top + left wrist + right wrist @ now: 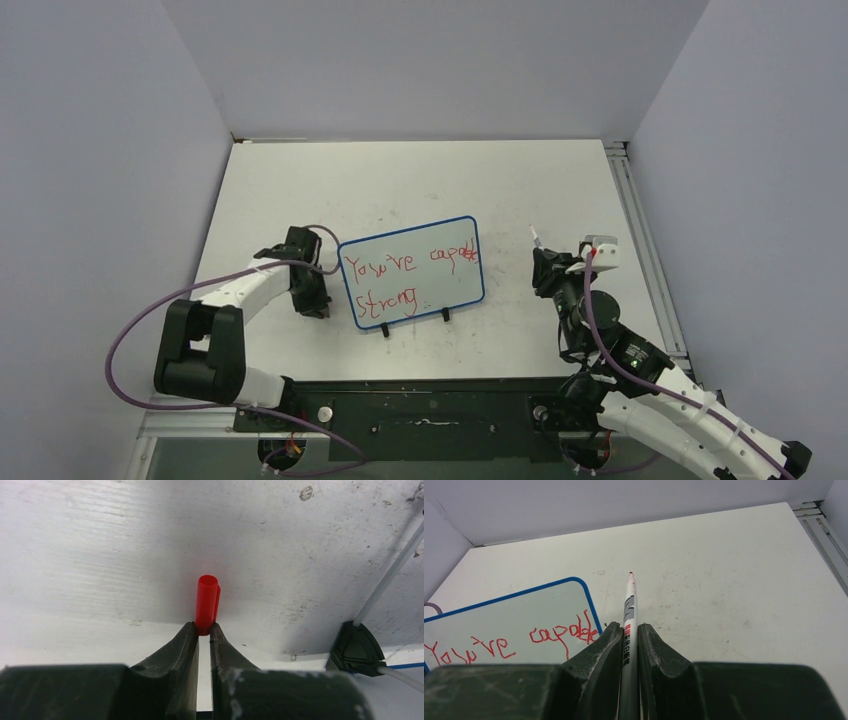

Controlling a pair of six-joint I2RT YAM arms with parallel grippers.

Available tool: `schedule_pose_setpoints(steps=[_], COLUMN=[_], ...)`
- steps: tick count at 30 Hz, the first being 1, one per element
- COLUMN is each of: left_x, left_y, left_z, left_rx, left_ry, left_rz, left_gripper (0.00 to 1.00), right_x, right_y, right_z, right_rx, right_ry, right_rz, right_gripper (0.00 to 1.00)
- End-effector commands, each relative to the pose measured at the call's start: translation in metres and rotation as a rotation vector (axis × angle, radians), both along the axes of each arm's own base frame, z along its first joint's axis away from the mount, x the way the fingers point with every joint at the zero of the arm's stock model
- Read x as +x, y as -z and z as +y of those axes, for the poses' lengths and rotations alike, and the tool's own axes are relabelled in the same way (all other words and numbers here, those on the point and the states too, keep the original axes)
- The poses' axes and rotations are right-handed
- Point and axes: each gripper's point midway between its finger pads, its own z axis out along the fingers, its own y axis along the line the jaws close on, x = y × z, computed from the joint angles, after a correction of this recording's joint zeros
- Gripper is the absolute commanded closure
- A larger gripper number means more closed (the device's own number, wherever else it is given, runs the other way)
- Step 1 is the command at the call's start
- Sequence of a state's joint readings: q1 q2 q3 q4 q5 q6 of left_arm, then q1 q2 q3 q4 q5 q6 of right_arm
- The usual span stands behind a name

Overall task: Write a sentence on the whiteboard
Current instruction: Close the whiteboard marker at the center of the board.

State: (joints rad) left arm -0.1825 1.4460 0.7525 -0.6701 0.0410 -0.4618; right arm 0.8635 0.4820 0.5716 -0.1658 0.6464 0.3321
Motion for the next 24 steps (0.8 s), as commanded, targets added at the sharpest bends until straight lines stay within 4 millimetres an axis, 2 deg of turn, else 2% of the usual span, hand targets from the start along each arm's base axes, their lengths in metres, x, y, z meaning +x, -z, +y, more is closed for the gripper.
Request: schedule_pose_setpoints(steps=[1,10,13,17,20,24], left_x=[0.018,0.027,0.03,0.038,0.045,0.05], left_y=[-0.023,-0.063,-0.083,-0.119,-0.156,-0.2], left_z=[0.008,0.019,0.021,0.027,0.032,0.032], left_rx=[0.044,0.07,0.07,0.088,0.116,0.157], left_ry=[-0.011,-0.061,-0.074,-0.077,-0.046,0.048], left_rz=[-0.146,-0.318,-0.384,-0.495,-0.611,-0.74], left_gripper=[1.0,1.0,1.0,1.0,1.0,1.0], right_x=[0.003,0.002,0.001,-0.004,-0.011,-0.025], right_y=[-0.004,-0.007,-0.012,-0.021,-0.029,-0.043], right_z=[0.002,0.006,0.008,0.015,0.022,0.042], right_rx=[0.005,0.01,0.017,0.034,0.038,0.028], right_ry=[0.0,-0.025,-0.041,-0.095,-0.159,-0.309], right_rz=[-0.013,-0.019,-0.022,-0.026,-0.022,-0.011], right_gripper=[0.9,0.91,0.91,0.93,0.93,0.93])
